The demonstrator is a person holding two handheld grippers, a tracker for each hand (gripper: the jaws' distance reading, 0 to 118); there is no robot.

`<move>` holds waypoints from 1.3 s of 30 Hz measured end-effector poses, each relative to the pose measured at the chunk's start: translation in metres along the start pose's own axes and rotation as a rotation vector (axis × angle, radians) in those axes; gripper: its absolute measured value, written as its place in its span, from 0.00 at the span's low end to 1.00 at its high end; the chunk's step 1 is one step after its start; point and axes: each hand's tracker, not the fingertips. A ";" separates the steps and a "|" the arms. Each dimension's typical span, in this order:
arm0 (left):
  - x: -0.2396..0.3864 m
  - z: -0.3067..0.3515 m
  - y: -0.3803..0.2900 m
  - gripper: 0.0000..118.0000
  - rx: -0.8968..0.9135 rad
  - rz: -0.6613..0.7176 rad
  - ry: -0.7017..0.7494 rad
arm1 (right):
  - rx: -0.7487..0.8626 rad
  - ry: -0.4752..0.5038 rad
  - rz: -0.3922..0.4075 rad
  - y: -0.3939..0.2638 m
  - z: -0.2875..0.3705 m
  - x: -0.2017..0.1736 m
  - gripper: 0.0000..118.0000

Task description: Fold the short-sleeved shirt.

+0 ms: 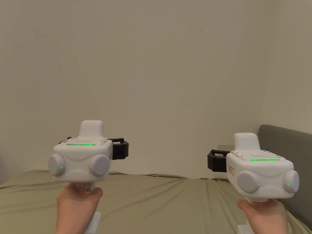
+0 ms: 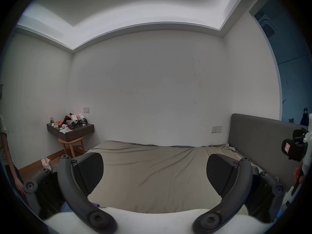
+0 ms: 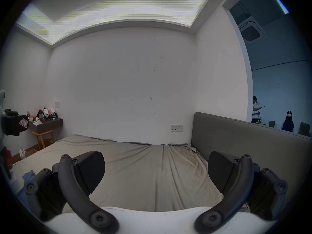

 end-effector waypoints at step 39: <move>-0.009 -0.002 -0.006 0.73 -0.036 -0.010 -0.077 | 0.011 0.033 0.004 -0.005 0.001 -0.007 0.93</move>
